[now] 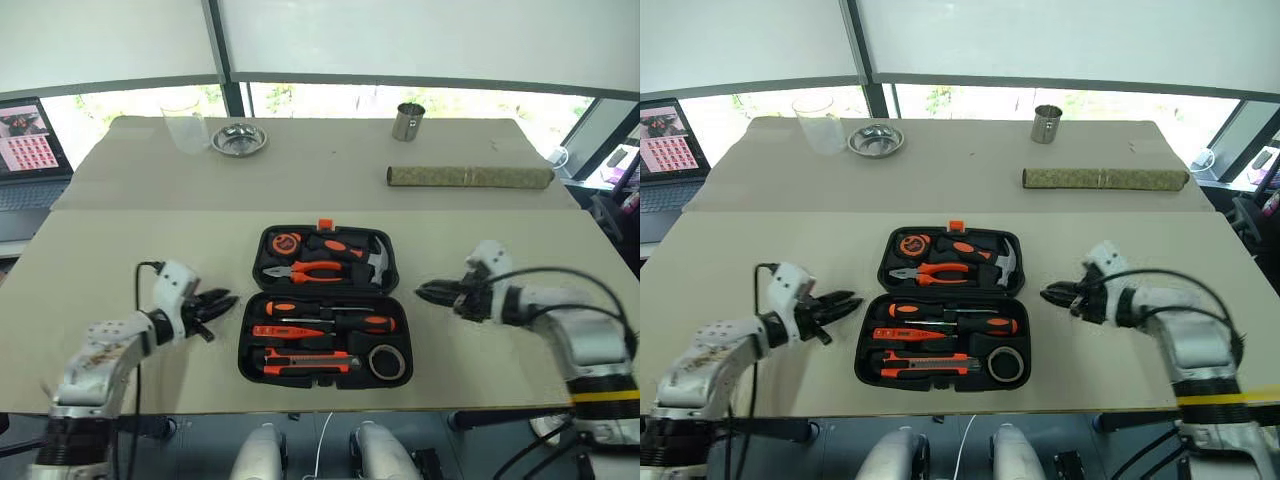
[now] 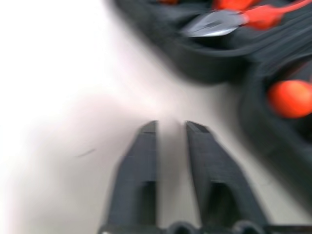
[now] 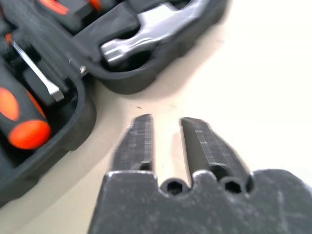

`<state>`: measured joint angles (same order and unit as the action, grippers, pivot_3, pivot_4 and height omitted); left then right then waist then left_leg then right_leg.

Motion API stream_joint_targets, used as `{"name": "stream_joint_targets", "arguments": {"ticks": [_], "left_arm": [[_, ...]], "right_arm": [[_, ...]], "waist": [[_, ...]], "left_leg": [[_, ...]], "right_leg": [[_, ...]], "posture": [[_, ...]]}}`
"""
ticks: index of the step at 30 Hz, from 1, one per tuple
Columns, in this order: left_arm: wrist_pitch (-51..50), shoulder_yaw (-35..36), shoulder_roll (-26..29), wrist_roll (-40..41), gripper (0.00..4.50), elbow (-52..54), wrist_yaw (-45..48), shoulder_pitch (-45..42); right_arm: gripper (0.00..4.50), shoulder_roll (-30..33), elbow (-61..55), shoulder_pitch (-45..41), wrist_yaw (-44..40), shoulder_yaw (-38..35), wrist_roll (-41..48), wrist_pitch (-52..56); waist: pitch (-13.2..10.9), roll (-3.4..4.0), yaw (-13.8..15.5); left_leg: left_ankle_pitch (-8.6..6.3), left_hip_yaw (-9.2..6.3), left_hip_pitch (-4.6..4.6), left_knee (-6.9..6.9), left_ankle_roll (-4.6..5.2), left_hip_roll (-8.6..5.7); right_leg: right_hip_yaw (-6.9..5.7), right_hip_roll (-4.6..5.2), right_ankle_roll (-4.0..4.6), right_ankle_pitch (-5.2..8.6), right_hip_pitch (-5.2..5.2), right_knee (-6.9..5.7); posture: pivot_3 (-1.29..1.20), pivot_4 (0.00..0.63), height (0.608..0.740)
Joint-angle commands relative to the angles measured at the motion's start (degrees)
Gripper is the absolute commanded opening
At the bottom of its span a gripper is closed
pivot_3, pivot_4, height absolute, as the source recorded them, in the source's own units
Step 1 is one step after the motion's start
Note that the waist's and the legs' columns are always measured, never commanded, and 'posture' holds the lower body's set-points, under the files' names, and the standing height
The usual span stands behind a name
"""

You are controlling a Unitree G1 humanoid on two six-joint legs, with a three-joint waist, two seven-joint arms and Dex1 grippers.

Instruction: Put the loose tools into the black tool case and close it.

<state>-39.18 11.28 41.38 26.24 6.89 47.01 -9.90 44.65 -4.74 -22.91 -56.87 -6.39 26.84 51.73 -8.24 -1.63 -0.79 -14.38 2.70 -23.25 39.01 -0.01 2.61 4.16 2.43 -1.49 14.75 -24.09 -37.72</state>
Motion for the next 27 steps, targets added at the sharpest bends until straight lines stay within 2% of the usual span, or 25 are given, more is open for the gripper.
{"name": "stream_joint_targets", "arguments": {"ticks": [1, 2, 5, 6, 11, 22, 23, 25, 26, 27], "left_arm": [[-12.13, -0.6, 2.64, 5.73, 2.97, 2.83, 0.43, -7.23], [-14.44, -1.62, 3.37, 5.57, 3.28, 3.04, -0.3, -8.7], [-23.1, -2.25, 2.57, 7.16, 3.28, 2.21, -3.82, -13.58], [-25.89, -2.15, 1.36, 7.62, 3.28, 1.23, -5.45, -16.16], [-33.61, -1.92, -5.58, 6.68, 3.28, -2.72, -13.44, -23.75], [-33.39, -4.55, -8.33, 4.52, 3.28, -5.11, -16.48, -23.66], [-33.42, -4.58, -8.52, 4.5, 2.87, -5.33, -16.6, -23.68], [-33.34, -4.68, -8.75, 4.35, 2.6, -5.43, -16.85, -23.62], [-33.39, -4.71, -8.78, 4.29, 2.16, -5.34, -16.98, -23.58], [-33.36, -4.74, -8.81, 4.24, 1.97, -5.19, -17.04, -23.53]], "right_arm": [[2.81, 2.03, -5.54, -6.03, 2.24, 0.92, 6.43, 17.17], [3.34, 2.6, -5.83, -7.47, 3.0, 1.98, 6.57, 19.7], [4.02, -1.24, -3.16, -13.37, 7.38, -1.16, 8.8, 26.02], [4.49, -1.9, -1.59, -15.52, 9.44, -0.11, 7.49, 27.77], [4.49, -7.11, 6.48, -22.07, 18.66, 3.02, 2.3, 30.09], [4.49, -11.42, 13.19, -24.45, 21.97, 9.46, -1.29, 27.53], [3.98, -11.72, 13.34, -24.26, 21.92, 9.91, -1.43, 27.31], [3.47, -11.8, 13.63, -24.03, 21.88, 10.62, -1.59, 27.47], [3.1, -11.62, 13.74, -23.94, 21.86, 10.93, -1.7, 27.65], [2.84, -11.64, 14.04, -23.79, 22.28, 10.79, -1.94, 27.82]], "waist": [[-0.01, -0.02, -0.03], [-0.01, -0.03, -0.04], [-0.01, -0.04, -0.03], [-0.02, -0.05, -0.04], [-0.03, -0.12, -0.02], [-0.03, -0.12, -0.13], [-0.03, -0.12, -0.1], [-0.03, -0.12, -0.08], [-0.02, -0.12, -0.06], [-0.02, -0.12, -0.05]], "left_leg": [[0.0, -0.01, -0.01, 0.0, 0.0, 0.0], [0.0, -0.04, -0.02, 0.01, 0.0, -0.02], [0.0, -0.06, -0.04, 0.01, 0.0, -0.06], [0.0, -0.07, -0.1, 0.0, 0.0, -0.08], [0.01, -0.13, -0.23, 0.04, 0.0, -0.12], [0.04, -0.16, -0.5, -0.03, -0.06, -0.13], [0.04, -0.16, -0.51, -0.03, -0.07, -0.14], [0.05, -0.18, -0.5, -0.03, -0.08, -0.15], [0.05, -0.18, -0.49, -0.03, -0.08, -0.15], [0.06, -0.22, -0.47, -0.02, -0.09, -0.15]], "right_leg": [[0.0, 0.0, 0.0, 0.0, 0.01, 0.0], [-0.01, -0.01, -0.01, 0.0, 0.01, 0.01], [0.0, 0.0, -0.02, 0.01, 0.02, 0.06], [0.0, 0.01, -0.02, 0.01, -0.02, 0.09], [-0.05, 0.02, -0.02, 0.0, -0.1, 0.07], [-0.07, 0.07, -0.02, 0.0, -0.31, 0.08], [-0.07, 0.07, -0.02, 0.0, -0.31, 0.08], [-0.08, 0.08, -0.02, 0.0, -0.31, 0.08], [-0.08, 0.08, -0.02, 0.0, -0.3, 0.08], [-0.1, 0.08, -0.02, 0.0, -0.26, 0.07]], "posture": [[0.0, 0.15, 0.74], [0.0, 0.15, 0.74], [0.0, 0.15, 0.74], [0.0, 0.15, 0.74], [0.0, 0.15, 0.74], [0.0, 0.15, 0.74], [0.0, 0.15, 0.74], [0.0, 0.15, 0.74], [0.0, 0.15, 0.74], [0.0, 0.15, 0.74]]}}
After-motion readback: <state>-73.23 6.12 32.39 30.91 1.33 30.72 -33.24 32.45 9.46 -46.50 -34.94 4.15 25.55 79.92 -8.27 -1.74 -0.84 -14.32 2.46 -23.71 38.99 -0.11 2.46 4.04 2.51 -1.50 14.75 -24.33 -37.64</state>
